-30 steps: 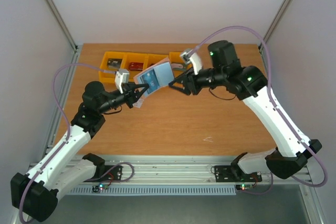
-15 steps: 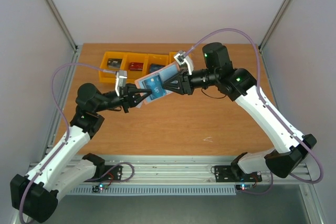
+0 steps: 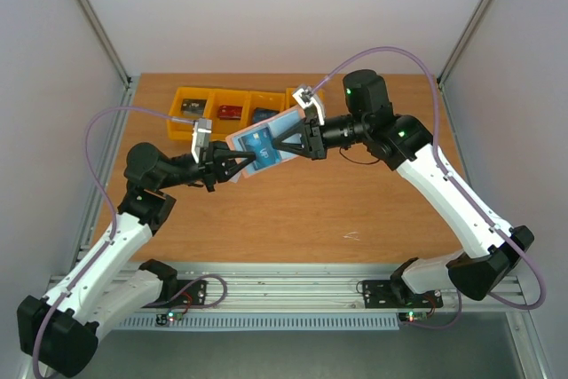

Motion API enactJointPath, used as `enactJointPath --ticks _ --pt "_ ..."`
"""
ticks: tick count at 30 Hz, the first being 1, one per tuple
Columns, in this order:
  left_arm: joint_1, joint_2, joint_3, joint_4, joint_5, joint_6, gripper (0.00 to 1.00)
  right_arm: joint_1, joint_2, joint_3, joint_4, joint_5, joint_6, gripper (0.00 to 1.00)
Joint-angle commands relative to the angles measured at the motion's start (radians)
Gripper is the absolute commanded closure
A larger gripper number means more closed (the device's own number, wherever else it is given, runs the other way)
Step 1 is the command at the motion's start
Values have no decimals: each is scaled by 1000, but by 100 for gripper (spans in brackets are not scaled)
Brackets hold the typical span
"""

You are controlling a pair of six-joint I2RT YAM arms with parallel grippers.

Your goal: Take the credit cards out of the card holder

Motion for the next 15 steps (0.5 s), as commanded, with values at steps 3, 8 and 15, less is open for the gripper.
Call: enactJointPath --ticks 3,8,15 --pt "-8 -9 11 78 18 -2 100 32 8 -14 59 -61 9 99" --pt "-9 -15 3 70 20 -3 100 28 -22 -19 69 -74 -9 99" --pt "-10 -15 1 71 15 2 100 43 46 48 -20 -84 -15 88"
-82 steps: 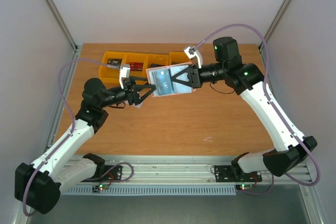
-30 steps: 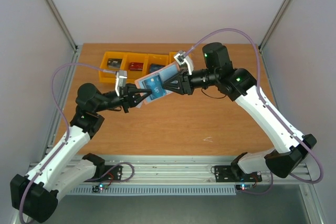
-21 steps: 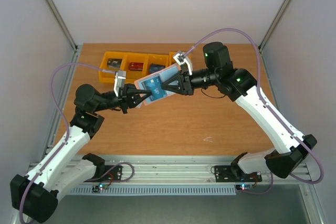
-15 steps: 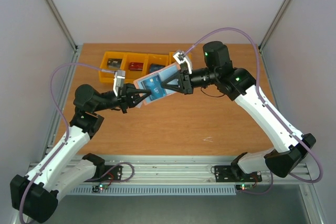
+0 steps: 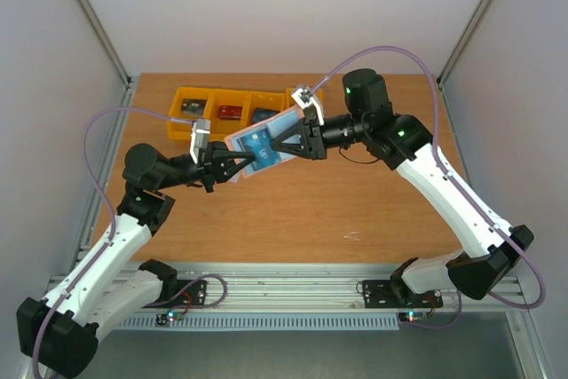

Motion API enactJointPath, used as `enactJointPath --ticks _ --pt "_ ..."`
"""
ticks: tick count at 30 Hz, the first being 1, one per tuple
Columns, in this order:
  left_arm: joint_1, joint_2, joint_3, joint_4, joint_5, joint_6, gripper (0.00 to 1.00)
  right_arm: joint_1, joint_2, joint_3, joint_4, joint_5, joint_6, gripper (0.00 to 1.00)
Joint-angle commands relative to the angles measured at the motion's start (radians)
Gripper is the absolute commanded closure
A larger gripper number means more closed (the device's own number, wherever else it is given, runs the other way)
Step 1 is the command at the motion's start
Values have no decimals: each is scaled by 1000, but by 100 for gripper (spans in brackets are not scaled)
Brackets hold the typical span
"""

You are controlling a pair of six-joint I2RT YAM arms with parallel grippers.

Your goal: Take the credit cards out of the card holder

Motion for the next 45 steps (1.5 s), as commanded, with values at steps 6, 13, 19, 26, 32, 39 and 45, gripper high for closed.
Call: enactJointPath --ticks 6,13,19,26,32,39,45 --pt "-14 -11 -5 61 7 0 100 54 31 44 11 -61 -14 99" --pt "-17 -6 -7 55 7 3 100 62 53 48 30 -128 16 92" --pt "-18 -4 -6 50 -9 0 100 111 67 81 43 -127 9 90" --pt "-17 -4 -11 41 -21 -4 100 111 41 79 12 -91 -26 99" --pt "-16 -14 -19 37 -27 -36 83 33 -35 15 30 -35 -28 99" --pt "-15 -18 -23 44 -13 -44 77 -2 -54 51 -94 -8 -92 99" --pt "-15 -23 -25 45 -2 -43 78 -25 -69 62 -130 1 -111 99"
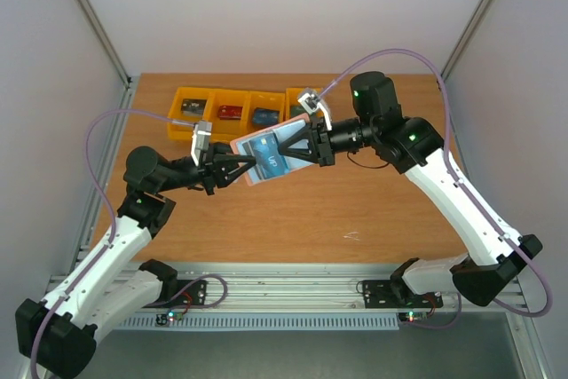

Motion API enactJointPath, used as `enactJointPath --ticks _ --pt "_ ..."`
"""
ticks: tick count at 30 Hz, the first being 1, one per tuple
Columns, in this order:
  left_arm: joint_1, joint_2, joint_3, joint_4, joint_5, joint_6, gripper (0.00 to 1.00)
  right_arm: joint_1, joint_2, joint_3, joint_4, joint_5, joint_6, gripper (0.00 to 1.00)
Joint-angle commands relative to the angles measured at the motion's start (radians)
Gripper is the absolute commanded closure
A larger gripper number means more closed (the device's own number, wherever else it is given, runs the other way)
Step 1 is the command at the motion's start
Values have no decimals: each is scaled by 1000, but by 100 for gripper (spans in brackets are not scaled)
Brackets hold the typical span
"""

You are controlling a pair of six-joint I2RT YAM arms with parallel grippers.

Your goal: Take the credit cards out of the card holder

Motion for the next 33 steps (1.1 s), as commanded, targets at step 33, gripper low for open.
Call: enactJointPath --ticks 33 --pt "0 -5 -21 31 35 13 100 -147 -70 84 -212 33 -147 99"
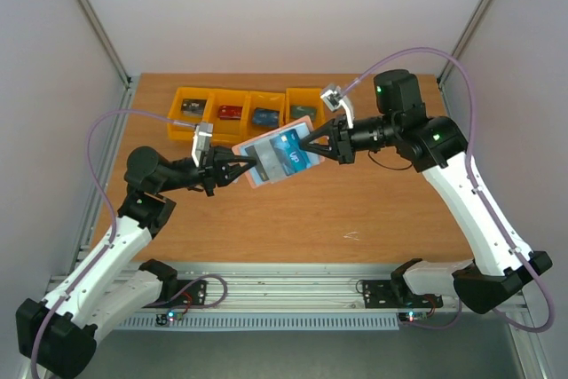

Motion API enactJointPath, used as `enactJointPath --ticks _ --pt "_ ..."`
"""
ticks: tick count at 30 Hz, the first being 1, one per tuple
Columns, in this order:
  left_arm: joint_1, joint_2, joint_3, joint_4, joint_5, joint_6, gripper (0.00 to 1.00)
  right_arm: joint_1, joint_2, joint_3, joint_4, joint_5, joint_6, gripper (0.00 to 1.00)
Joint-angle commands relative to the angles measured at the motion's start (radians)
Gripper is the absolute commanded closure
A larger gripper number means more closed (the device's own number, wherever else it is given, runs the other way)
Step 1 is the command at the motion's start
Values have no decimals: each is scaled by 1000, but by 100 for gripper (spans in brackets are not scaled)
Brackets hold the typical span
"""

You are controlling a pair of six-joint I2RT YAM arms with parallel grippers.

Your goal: Take the credit cards out of the card holder

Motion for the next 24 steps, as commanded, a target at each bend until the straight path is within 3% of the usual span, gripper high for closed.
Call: enactJointPath --ticks 1,6,15,19,24 --pt "1 -3 -21 31 11 16 100 -46 -25 52 -48 22 -38 99" --pt "4 6 -81 7 -29 23 100 -119 -32 34 -97 42 -54 99" --pt "9 78 -167 -85 -27 183 100 -199 -64 -43 -126 105 -46 99" --pt "-10 195 -206 -124 -45 272 100 -200 -60 -54 -159 123 -49 99" --pt "-115 372 -228 -109 -39 342 100 -200 -64 -105 -158 108 -32 99"
